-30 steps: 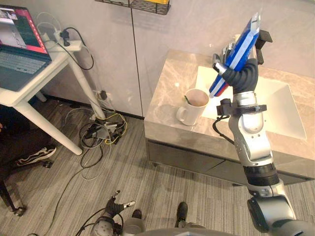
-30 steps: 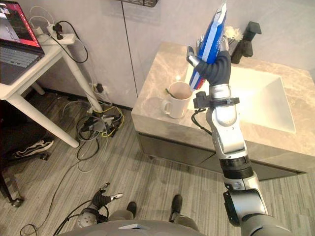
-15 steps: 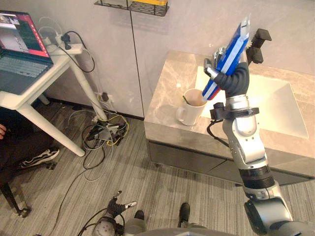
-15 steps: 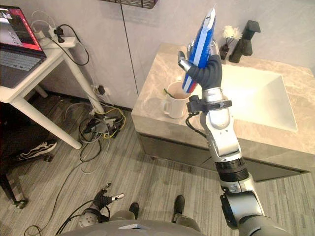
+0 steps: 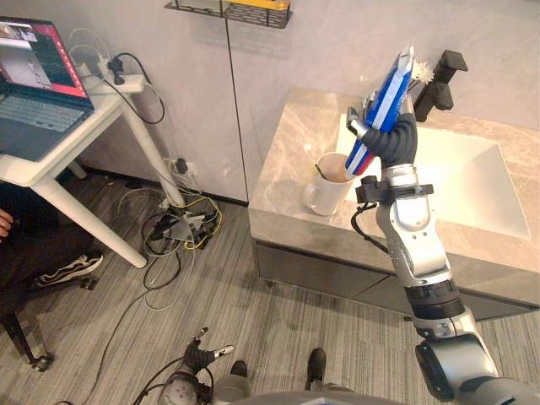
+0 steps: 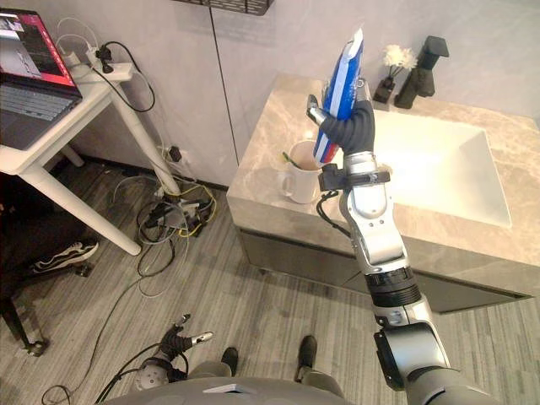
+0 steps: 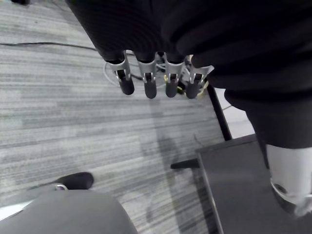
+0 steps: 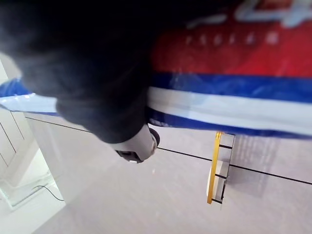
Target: Organize washtable
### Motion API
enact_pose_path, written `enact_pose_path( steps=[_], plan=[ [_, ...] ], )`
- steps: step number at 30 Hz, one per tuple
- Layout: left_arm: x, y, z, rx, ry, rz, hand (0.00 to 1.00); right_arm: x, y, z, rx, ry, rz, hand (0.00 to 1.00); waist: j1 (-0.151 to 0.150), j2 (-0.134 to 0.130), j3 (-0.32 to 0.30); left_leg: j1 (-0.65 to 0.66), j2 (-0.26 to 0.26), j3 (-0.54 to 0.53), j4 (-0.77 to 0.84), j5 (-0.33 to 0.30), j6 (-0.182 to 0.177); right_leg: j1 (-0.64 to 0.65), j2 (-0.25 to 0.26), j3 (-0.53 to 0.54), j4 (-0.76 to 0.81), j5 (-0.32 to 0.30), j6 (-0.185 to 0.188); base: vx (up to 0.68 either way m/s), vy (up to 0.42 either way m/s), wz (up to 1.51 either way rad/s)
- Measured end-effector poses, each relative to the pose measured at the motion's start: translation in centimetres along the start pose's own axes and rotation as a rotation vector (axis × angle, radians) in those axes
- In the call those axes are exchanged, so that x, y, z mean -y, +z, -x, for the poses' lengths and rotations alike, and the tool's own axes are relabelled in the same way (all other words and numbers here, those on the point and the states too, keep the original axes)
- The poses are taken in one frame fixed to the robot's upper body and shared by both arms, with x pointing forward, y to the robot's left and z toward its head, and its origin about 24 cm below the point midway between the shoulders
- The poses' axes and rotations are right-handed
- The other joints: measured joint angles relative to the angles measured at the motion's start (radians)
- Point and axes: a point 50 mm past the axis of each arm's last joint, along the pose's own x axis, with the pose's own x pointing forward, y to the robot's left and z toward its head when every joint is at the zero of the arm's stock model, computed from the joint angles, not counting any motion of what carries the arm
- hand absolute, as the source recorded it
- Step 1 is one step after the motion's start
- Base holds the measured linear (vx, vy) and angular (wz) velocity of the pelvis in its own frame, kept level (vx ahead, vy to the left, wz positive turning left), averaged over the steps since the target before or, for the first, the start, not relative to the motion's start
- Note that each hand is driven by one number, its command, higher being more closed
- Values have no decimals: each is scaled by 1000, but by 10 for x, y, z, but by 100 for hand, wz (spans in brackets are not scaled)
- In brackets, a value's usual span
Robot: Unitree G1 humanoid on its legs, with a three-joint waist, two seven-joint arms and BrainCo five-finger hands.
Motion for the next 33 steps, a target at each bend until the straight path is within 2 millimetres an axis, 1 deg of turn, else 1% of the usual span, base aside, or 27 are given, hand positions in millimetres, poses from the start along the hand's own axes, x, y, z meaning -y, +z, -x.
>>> enact_pose_path(
  steps=[5,9,22,26,31,33],
  plan=[
    [0,0,0,0,0,0,0,1,-1,0,-2,-2,6,100,0,0,0,0,-1,-1,0,0,0,0,0,0,0,0,0,0,0,0],
    [0,0,0,0,0,0,0,3,-7,1,-30,-13,10,100,0,0,0,0,-1,-2,-1,0,0,0,0,0,0,0,0,0,0,0],
    [0,0,0,0,-1,1,0,6,-7,0,-30,-39,12,100,0,3,3,0,-1,-4,-4,0,0,0,0,-2,0,0,0,0,0,0],
    [1,0,0,0,-2,2,0,6,-7,-3,-26,-43,13,100,0,6,6,0,-1,-4,-5,0,0,0,0,-2,0,0,0,0,0,0],
    [1,0,0,1,0,3,0,5,-10,-16,-44,-63,16,100,2,8,11,-1,-1,-6,-5,0,0,0,0,-3,0,0,0,0,0,0],
    [1,0,0,1,2,3,0,4,-11,-16,-48,-66,6,100,2,7,12,-1,-1,-7,-5,0,0,0,0,-5,0,0,0,0,0,0]
  ],
)
